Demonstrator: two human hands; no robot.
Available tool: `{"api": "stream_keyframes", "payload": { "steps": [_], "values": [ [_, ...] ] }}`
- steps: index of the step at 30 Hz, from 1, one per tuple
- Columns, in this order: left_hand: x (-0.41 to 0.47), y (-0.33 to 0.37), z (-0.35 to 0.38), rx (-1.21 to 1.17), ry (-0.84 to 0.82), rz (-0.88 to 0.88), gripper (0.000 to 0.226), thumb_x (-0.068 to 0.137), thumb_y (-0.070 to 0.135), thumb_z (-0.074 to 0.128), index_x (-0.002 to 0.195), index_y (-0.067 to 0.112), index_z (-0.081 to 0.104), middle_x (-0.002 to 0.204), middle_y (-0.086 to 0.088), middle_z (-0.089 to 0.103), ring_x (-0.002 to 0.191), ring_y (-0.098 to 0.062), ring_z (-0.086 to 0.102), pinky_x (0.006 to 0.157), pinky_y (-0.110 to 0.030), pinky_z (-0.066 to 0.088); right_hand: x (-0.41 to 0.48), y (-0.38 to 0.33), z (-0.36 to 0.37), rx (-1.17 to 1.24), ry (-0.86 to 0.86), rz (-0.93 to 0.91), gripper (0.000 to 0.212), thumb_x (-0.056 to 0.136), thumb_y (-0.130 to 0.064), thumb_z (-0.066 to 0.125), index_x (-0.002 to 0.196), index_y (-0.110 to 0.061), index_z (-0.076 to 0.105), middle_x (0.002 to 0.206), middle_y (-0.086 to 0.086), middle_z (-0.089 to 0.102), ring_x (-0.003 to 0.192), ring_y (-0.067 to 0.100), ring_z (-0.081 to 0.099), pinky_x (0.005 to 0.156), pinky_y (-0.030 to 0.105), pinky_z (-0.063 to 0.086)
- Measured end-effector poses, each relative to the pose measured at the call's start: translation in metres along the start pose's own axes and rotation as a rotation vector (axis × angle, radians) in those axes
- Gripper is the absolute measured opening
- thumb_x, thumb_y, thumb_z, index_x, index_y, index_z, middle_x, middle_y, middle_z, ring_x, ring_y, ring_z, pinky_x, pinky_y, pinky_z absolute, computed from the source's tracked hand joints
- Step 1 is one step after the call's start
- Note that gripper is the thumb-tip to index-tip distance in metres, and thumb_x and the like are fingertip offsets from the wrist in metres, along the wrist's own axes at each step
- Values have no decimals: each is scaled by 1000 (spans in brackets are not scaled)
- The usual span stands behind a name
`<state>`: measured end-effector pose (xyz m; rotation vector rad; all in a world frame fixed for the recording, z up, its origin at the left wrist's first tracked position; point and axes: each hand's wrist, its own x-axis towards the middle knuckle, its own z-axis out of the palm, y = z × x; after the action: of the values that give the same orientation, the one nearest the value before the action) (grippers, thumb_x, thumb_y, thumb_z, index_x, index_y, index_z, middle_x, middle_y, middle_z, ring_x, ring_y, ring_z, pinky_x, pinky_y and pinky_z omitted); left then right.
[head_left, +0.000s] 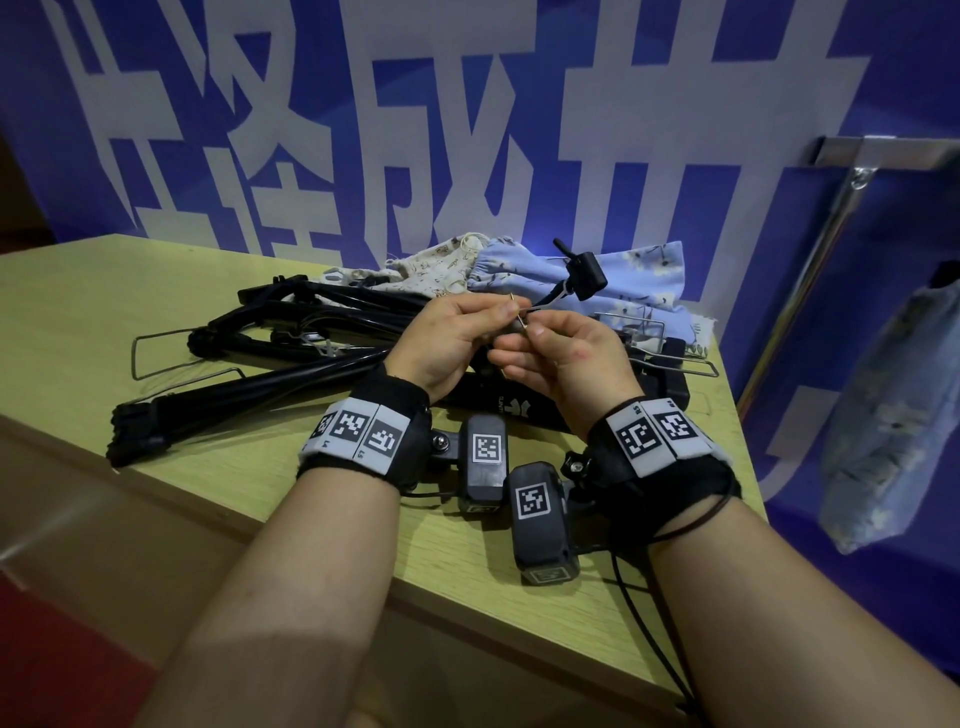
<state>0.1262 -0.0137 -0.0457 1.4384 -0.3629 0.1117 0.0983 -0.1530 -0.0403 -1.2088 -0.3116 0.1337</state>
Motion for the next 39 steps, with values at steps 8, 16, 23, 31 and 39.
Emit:
{"api": "stream_keyframes", "payload": {
  "steps": [8,16,23,31,39],
  "values": [
    [-2,2,3,-25,-5,0,20,97,1,48,100,5,68,84,3,75,85,-5,68,79,-17,54,3,2,-1,22,5,-28,13,99,-1,40,91,-7,49,64,4,70,59,13,69,58,19,54],
    [-2,1,3,-36,7,11,23,97,1,45,96,4,68,82,0,74,81,-7,69,75,-18,54,2,2,-1,11,-12,-42,18,99,-1,39,84,-8,46,61,4,70,56,11,68,55,18,53],
    [-4,2,3,63,-21,26,22,96,-2,47,94,4,67,74,6,73,75,-3,67,72,-17,51,4,3,-2,17,-15,-40,17,98,0,41,84,-7,47,58,3,68,52,11,66,54,18,53],
    [-5,3,3,68,-25,23,27,95,-2,47,89,7,71,74,5,72,73,-4,66,68,-17,52,5,4,-2,44,13,-42,8,98,-1,43,94,-8,42,59,4,67,52,13,66,53,20,53],
    [-4,1,5,71,-2,69,28,95,-6,47,85,9,69,71,8,72,69,1,65,66,-11,47,2,-1,-4,-61,78,-53,31,93,3,48,115,-17,51,74,5,55,51,15,50,49,20,49]
  ]
}}
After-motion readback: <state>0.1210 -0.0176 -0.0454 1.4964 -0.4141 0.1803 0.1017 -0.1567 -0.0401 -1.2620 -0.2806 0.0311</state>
